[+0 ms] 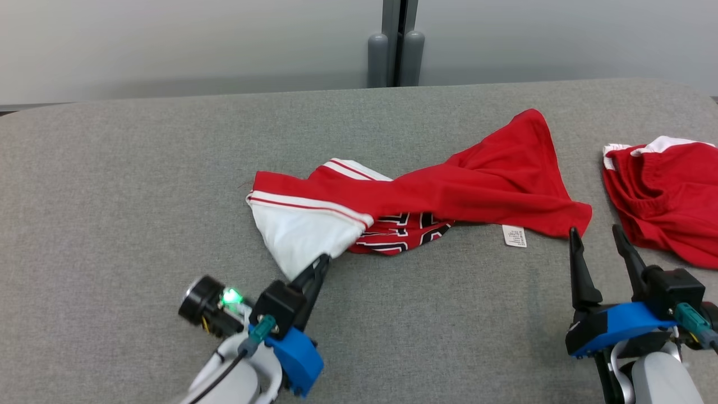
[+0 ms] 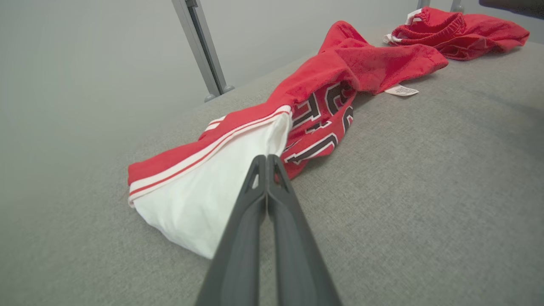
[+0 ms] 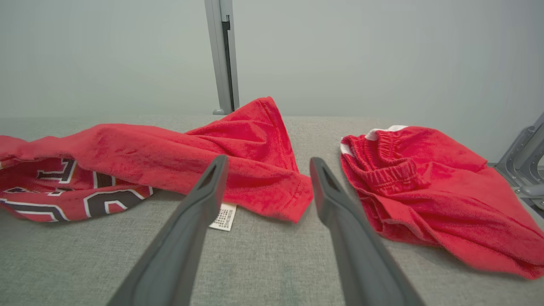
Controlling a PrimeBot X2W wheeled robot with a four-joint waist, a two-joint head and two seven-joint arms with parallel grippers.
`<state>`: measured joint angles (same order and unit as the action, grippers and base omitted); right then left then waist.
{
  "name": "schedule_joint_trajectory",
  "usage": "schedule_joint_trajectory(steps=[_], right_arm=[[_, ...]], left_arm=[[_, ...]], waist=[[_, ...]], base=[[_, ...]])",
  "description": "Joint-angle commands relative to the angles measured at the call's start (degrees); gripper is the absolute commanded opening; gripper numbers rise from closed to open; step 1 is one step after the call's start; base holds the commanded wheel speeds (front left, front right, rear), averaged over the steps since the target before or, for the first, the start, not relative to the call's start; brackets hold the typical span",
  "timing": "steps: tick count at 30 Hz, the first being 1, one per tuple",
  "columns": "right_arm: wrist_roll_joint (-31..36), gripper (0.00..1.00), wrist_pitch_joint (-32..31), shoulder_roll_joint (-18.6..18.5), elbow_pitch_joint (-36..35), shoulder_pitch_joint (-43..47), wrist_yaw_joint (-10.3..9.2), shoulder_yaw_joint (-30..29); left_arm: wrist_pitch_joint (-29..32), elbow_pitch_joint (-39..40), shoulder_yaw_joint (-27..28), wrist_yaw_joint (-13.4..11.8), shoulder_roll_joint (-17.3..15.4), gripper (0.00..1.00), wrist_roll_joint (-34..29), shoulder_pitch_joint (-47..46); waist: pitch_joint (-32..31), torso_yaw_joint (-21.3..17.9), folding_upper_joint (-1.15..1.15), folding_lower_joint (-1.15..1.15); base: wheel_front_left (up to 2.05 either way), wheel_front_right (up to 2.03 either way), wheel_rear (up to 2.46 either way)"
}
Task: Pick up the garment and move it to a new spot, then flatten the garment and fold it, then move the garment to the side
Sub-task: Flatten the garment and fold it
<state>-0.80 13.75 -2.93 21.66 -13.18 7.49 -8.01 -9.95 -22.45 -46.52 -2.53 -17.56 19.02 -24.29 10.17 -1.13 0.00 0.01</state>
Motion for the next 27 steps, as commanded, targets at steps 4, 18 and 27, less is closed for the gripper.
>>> schedule_joint_trajectory(steps=[4,18,27], right_arm=[[-1.04,1.0,-0.1,-0.01,0.7,1.83,0.01,-0.4],[-2.3,1.0,0.6,-0.01,2.07,1.18,0.01,-0.74],[-2.62,1.0,0.76,0.0,2.28,1.74,0.01,-1.05]], left_arm=[[4.25,4.16,-1.59,0.45,-1.09,0.0,1.67,4.58],[-1.83,-7.15,1.66,-1.17,5.23,1.0,7.37,6.2],[-2.81,-6.58,8.78,-3.55,2.88,1.0,12.6,7.2]], waist=[[0.13,-0.05,0.0,-0.01],[-0.27,-1.78,0.0,-0.01],[-0.52,-1.94,0.0,-0.01]], base=[[0.0,0.0,0.0],[0.0,0.0,0.0],[0.0,0.0,0.0]])
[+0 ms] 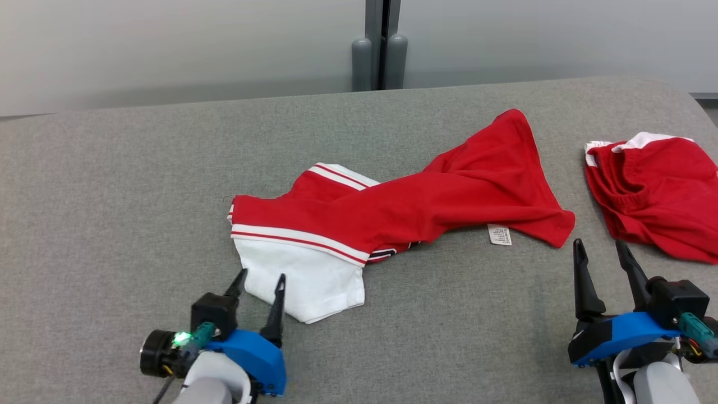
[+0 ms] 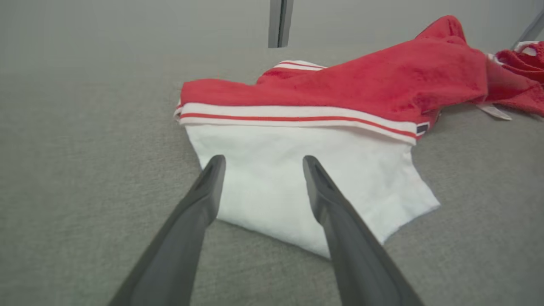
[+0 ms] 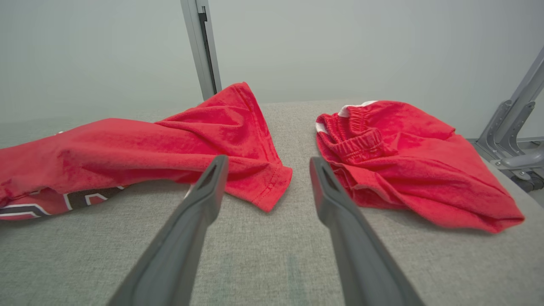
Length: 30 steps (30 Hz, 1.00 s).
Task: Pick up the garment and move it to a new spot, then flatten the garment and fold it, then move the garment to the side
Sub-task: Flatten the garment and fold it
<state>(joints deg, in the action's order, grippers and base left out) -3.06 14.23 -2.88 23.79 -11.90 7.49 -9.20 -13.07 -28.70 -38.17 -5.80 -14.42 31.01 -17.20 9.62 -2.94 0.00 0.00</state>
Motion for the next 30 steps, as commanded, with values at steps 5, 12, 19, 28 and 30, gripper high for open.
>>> schedule_joint_trajectory(steps=[5,12,19,28,30], right_arm=[[-0.32,1.0,-0.09,-0.06,0.12,-0.19,0.01,0.77],[0.5,1.0,-0.49,-0.06,-0.12,-0.74,0.01,0.58],[0.91,1.0,-0.62,-0.06,-0.03,-0.71,0.01,0.8],[1.14,1.0,-0.91,-0.06,0.07,-0.45,0.01,1.28],[1.19,1.0,-0.98,-0.06,0.07,-0.44,0.01,1.47]], left_arm=[[4.62,-4.49,2.3,0.22,-1.78,1.0,2.94,-3.24],[8.5,-9.57,4.16,2.84,-2.34,1.0,6.15,-8.22],[10.64,-13.27,5.53,6.17,-2.42,1.0,9.03,-11.44],[14.0,-17.6,4.06,10.81,-0.27,1.0,11.55,-13.49],[14.2,-18.86,3.96,11.17,0.25,0.91,11.99,-13.73]], waist=[[0.62,-1.06,0.0,0.0],[1.52,-2.63,0.0,0.0],[1.83,-3.75,0.0,0.0],[1.19,-4.04,0.0,0.0],[1.07,-4.03,0.0,0.0]], base=[[0.0,0.0,0.0],[0.0,0.0,0.0],[0.0,0.0,0.0],[0.0,0.0,0.0],[0.0,0.0,0.0]])
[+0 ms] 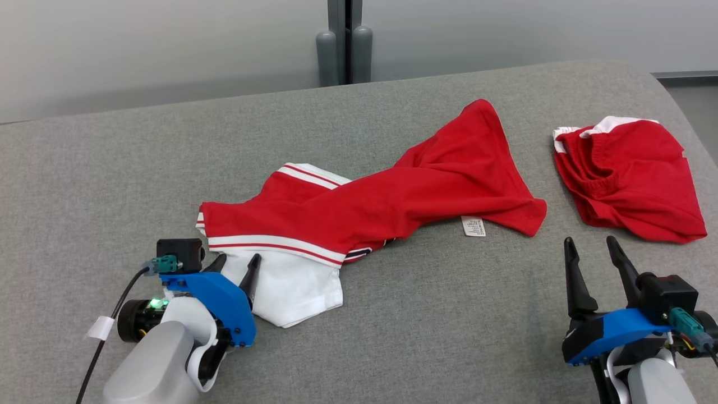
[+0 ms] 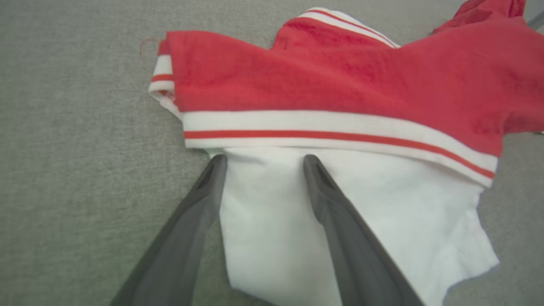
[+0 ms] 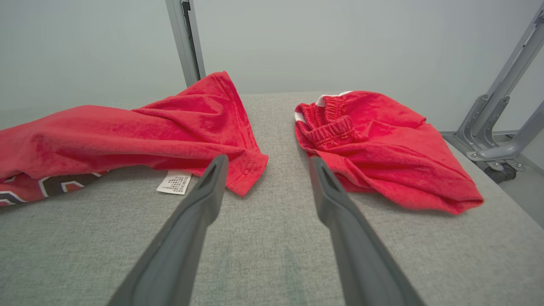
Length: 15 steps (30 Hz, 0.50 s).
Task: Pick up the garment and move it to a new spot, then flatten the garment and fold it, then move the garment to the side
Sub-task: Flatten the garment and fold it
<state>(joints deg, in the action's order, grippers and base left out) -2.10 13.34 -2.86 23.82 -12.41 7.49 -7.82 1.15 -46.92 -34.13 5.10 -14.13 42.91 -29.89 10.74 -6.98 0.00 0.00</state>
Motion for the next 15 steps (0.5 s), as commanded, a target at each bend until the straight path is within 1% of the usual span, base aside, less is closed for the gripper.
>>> schedule_joint_trajectory(steps=[1,2,3,4,10,15], right_arm=[[0.27,1.0,-0.1,-0.08,-0.01,0.03,0.01,0.15],[0.27,1.0,-0.1,-0.08,-0.01,0.03,0.01,0.15],[0.33,1.0,-0.11,-0.08,-0.08,-0.01,0.01,0.23],[0.38,1.0,-0.16,-0.08,-0.21,-0.02,0.01,0.23],[0.59,1.0,-0.45,-0.08,-0.7,0.46,0.01,-0.05],[0.44,1.0,-0.42,-0.08,-1.21,1.0,0.01,-0.66]], left_arm=[[-0.47,-1.13,-0.29,0.35,0.11,0.5,-0.09,-1.26],[-0.47,-1.13,-0.29,0.35,0.11,0.5,-0.09,-1.26],[-1.39,-2.35,-0.4,0.18,0.62,0.13,-0.3,-1.36],[-1.79,-2.89,-0.36,0.23,0.89,0.0,-0.12,-1.35],[-2.93,-5.44,-2.03,0.58,1.12,0.0,-1.68,-2.08],[-6.4,-5.29,-2.87,0.49,0.66,0.0,-3.23,-2.75]], waist=[[-0.1,0.02,0.0,0.0],[-0.1,0.02,0.0,0.0],[-0.21,0.04,0.0,0.0],[-0.26,0.07,0.0,0.0],[-0.53,0.5,0.0,0.0],[-0.97,1.45,0.0,0.0]], base=[[0.0,0.0,0.0],[0.0,0.0,0.0],[0.0,0.0,0.0],[0.0,0.0,0.0],[0.0,0.0,0.0],[0.0,0.0,0.0]])
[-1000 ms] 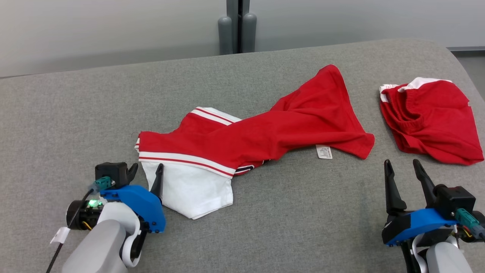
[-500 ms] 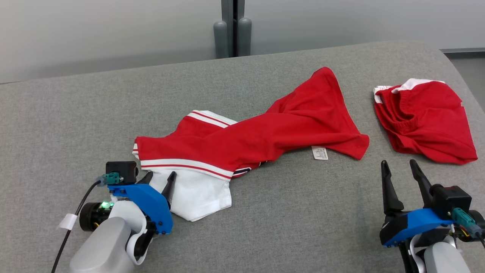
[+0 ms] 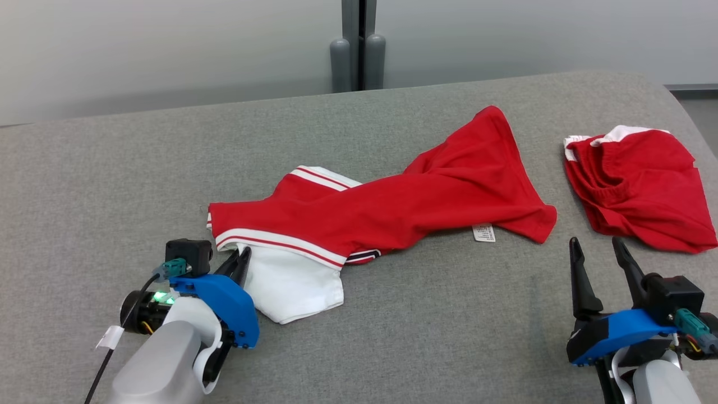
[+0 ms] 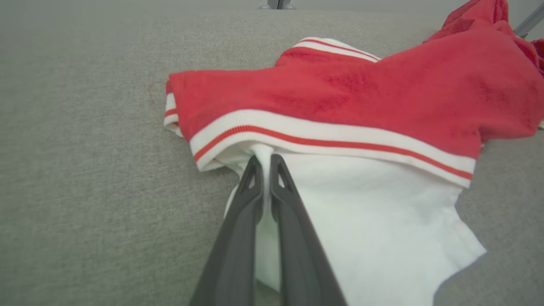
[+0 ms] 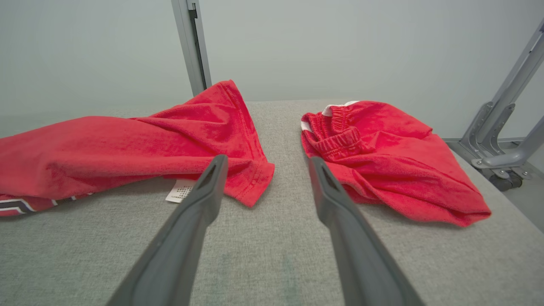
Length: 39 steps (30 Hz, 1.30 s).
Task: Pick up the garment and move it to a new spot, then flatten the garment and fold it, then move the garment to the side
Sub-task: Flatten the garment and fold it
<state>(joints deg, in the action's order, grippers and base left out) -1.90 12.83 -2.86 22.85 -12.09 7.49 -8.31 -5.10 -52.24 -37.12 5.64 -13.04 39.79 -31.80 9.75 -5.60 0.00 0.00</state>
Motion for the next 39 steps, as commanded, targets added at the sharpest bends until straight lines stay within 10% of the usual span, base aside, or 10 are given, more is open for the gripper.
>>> schedule_joint_trajectory(steps=[1,10,24,39], right_arm=[[0.23,1.0,0.08,-0.08,-0.31,0.82,0.01,-0.29],[-0.8,1.0,0.53,-0.08,0.1,3.17,0.01,-2.1],[-1.74,1.0,0.99,-0.1,1.04,1.69,0.01,-0.57],[-0.78,1.0,1.6,-0.09,1.2,-1.29,0.01,-0.7]], left_arm=[[-0.91,0.54,0.08,-0.17,-0.77,0.0,-0.5,-0.78],[-3.61,15.28,-0.52,-6.17,-4.6,0.0,-2.39,6.88],[14.25,55.99,0.53,-26.16,-15.44,0.0,-2.08,23.95],[8.13,27.93,3.29,-17.83,-8.16,0.0,2.07,10.73]], waist=[[-0.12,0.33,0.0,0.0],[-2.32,4.56,0.0,0.0],[-1.5,4.45,0.0,0.0],[2.07,-0.79,0.0,0.0]], base=[[0.0,0.0,0.0],[0.0,0.0,0.0],[0.0,0.0,0.0],[0.0,0.0,0.0]])
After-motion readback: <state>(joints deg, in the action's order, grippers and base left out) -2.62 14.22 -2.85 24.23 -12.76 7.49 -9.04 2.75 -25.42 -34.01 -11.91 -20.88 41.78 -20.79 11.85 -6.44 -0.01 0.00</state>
